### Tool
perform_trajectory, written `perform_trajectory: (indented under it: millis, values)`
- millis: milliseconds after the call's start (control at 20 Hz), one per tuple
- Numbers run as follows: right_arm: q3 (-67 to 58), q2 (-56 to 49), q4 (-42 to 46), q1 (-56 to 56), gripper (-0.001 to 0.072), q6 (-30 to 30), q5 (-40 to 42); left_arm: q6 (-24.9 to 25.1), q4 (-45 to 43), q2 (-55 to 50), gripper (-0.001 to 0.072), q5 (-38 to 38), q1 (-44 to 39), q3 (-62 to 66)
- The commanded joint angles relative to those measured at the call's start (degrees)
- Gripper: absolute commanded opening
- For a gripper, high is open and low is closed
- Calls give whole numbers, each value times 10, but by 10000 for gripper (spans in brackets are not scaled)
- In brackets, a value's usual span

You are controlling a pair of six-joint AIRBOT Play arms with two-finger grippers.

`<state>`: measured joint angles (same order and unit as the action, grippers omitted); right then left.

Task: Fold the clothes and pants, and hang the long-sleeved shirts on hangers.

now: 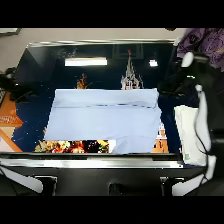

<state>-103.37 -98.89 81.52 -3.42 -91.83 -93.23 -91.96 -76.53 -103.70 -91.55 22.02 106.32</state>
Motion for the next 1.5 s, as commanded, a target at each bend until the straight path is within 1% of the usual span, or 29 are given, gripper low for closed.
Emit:
perform_trajectory:
  millis: [0,100,200,300,400,500,700,900,950,1050,1100,1150,1200,1250,1300,1350,1450]
  values:
    - [225,146,-83,-76,485,62,39,2,1,136,607,51,75,-180]
    - [405,246,-124,-115,485,72,85,2,22,220,607,110,111,-325]
    - [546,329,-163,-128,486,84,120,3,53,276,606,144,132,-430]
    - [650,393,-196,-128,487,86,144,3,61,308,607,158,135,-501]
    - [724,435,-220,-128,499,91,167,5,61,314,606,158,132,-537]
    - [771,456,-238,-128,498,101,194,5,61,312,607,156,128,-549]
    - [821,457,-307,-128,497,135,255,5,61,312,607,156,125,-549]
    - [849,457,-319,-128,491,139,316,5,61,312,607,156,125,-549]
    - [855,457,-327,-128,475,142,326,5,61,312,606,156,125,-549]
    - [870,457,-361,-128,473,147,336,5,61,312,606,156,125,-549]
    - [880,454,-379,-127,440,154,340,5,61,312,606,156,125,-549]
    - [890,448,-394,-120,372,164,348,5,61,312,606,156,125,-549]
    - [895,440,-405,-108,331,168,359,5,61,312,606,151,125,-549]
    - [895,433,-414,-92,215,181,367,-5,61,312,606,139,125,-549]
    - [895,431,-421,-84,70,193,375,-19,61,312,606,129,126,-549]
    - [895,434,-422,-82,31,193,384,-10,63,312,605,126,130,-549]
    - [894,445,-418,-82,30,185,393,47,96,312,605,129,145,-549]
